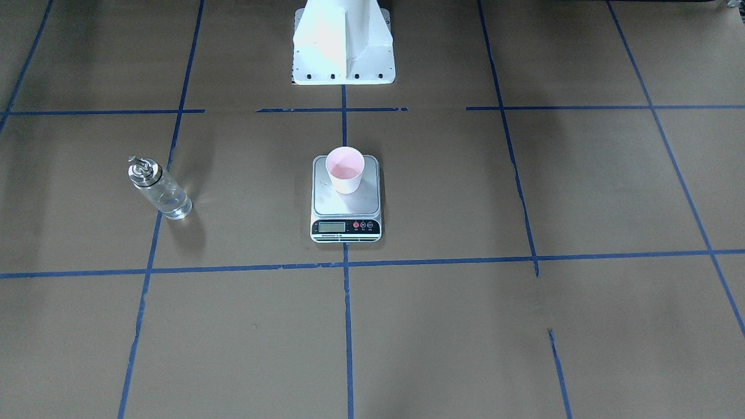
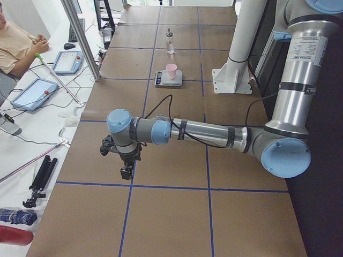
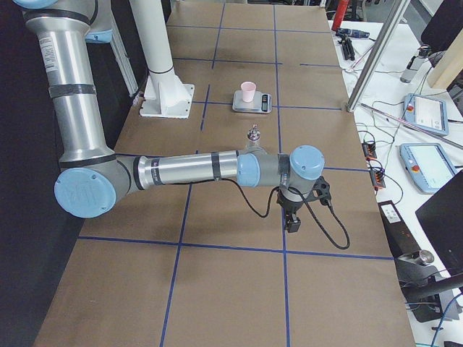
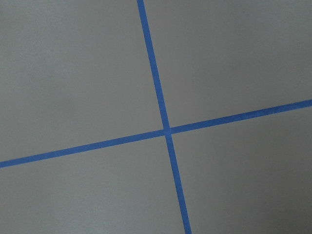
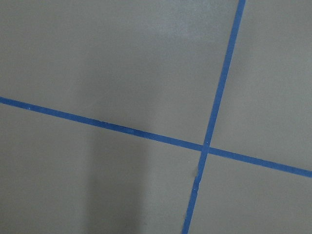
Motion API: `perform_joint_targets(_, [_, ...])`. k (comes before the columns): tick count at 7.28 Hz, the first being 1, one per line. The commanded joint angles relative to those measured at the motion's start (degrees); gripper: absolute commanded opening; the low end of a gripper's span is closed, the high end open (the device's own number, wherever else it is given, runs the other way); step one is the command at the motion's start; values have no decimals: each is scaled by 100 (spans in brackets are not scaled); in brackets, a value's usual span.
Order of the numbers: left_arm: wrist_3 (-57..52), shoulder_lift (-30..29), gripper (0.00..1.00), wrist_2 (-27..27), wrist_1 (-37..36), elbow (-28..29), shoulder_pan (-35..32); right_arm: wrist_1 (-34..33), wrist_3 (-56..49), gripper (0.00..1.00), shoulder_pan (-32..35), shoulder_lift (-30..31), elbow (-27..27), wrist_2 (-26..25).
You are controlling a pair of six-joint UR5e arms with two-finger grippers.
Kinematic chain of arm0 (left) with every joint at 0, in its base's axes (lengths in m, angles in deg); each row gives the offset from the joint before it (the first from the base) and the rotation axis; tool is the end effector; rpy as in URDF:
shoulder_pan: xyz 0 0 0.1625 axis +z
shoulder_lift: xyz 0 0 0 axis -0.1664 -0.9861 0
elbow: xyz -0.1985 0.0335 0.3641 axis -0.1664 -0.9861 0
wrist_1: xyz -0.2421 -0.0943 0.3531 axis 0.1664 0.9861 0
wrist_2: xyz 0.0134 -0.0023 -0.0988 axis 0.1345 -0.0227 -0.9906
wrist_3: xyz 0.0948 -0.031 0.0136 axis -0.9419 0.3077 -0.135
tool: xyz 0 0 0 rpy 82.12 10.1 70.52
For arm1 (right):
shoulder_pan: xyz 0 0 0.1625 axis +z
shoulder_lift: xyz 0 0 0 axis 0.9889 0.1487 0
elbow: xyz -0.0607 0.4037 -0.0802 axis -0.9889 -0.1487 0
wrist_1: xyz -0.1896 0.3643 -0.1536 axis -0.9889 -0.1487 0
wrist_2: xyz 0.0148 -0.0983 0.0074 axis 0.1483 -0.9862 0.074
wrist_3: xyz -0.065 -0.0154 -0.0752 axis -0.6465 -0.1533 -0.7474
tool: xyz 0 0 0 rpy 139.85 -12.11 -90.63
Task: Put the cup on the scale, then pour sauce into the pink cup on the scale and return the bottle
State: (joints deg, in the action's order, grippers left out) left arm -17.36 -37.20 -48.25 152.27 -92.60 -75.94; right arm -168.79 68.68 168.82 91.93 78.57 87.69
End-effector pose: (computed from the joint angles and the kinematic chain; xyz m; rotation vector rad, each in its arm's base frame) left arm -0.0234 -0.5826 0.5893 0.0802 0.6948 0.2013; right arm 0.0339 -0.5841 0.5794 0.0816 -0.8050 -0.2116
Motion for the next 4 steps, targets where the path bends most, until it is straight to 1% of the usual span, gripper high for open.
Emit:
perform_joint_targets(1, [3,-26,100,0,4,-4,0,-3,0,100,-1,-4,-8,0])
perform_joint_targets(4, [-5,-26,100,0,4,-4,0,-3,0,100,-1,-4,-8,9])
